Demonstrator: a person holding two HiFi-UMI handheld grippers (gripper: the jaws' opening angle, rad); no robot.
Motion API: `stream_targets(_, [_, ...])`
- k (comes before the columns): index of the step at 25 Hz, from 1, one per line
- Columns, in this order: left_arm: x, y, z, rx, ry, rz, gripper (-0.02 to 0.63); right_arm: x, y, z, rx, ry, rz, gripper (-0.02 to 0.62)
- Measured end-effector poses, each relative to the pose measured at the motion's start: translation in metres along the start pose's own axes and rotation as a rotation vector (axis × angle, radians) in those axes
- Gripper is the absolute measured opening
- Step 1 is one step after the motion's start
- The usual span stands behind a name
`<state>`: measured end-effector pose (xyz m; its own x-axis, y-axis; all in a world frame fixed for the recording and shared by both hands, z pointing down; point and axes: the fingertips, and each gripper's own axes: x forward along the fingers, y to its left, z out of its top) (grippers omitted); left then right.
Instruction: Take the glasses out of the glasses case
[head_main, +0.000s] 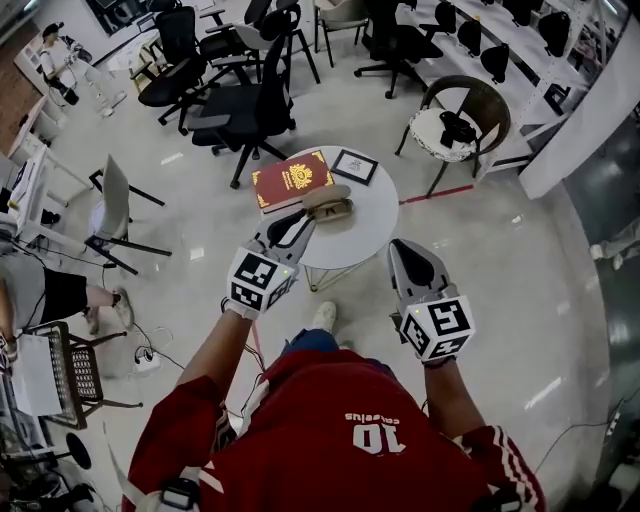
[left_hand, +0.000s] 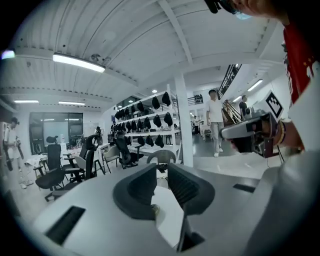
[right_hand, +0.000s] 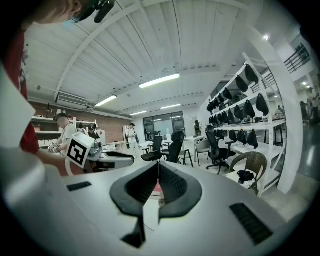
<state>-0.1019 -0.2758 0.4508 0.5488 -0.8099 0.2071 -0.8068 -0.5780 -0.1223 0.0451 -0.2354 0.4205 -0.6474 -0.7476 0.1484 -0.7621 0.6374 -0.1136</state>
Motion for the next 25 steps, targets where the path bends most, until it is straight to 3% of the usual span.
stream_targets(17, [0.118, 0.049, -0.14, 0.178, 0.279, -0.085, 0.083, 0.064, -0.04, -0.025, 0.056, 0.042, -0.081, 0.018])
stream_targets(25, [0.162, 0.066, -0.204, 0.222, 0.413, -0.127, 0.087, 0.084, -0.061, -0.038, 0.079, 0.085, -0.127, 0.018])
